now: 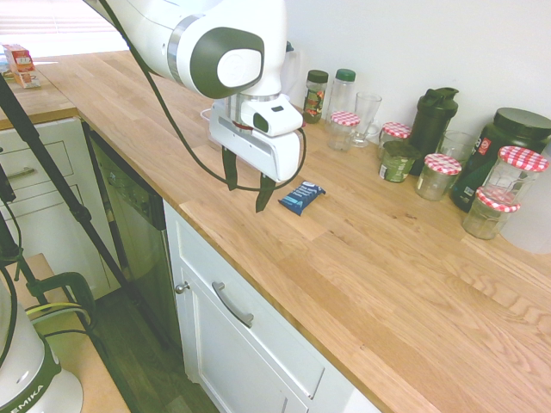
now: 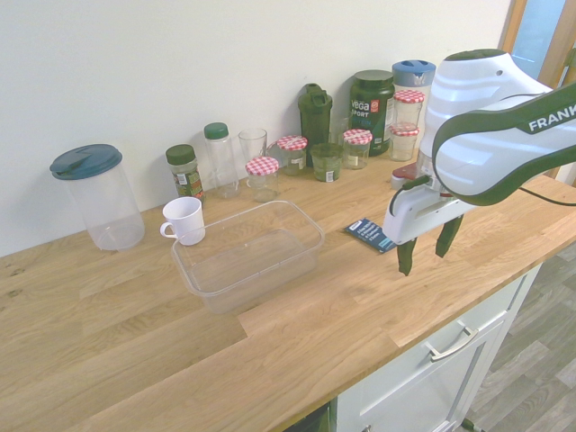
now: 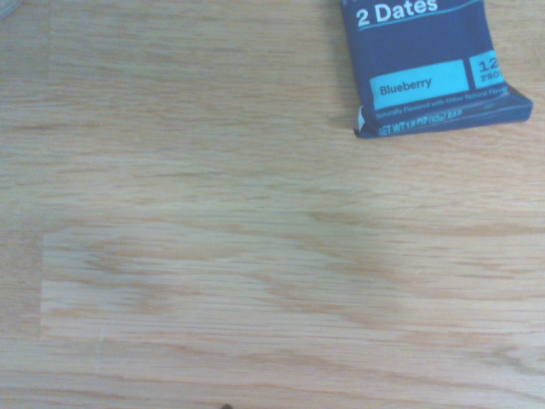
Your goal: Put the protein bar into the container
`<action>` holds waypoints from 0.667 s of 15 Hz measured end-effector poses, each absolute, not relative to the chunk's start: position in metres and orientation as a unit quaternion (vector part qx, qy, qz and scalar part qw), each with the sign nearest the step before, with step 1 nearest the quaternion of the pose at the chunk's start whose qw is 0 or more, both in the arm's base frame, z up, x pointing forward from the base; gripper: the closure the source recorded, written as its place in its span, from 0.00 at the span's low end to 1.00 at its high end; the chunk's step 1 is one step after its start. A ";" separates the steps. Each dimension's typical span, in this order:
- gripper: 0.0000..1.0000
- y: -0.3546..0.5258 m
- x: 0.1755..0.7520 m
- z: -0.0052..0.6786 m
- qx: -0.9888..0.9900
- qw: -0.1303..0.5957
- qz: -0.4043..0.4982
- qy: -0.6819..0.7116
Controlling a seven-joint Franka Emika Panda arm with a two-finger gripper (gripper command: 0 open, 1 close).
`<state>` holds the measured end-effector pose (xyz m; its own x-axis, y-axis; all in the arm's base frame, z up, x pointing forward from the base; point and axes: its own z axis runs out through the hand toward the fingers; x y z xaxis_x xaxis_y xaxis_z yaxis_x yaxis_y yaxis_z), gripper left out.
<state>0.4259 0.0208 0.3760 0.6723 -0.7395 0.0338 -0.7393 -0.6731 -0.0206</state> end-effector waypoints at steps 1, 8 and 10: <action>0.00 0.021 0.426 0.376 -0.914 0.002 -0.019 0.404; 0.00 0.033 0.458 0.398 -0.913 0.006 -0.041 0.406; 0.00 0.036 0.485 0.397 -0.910 -0.008 -0.048 0.411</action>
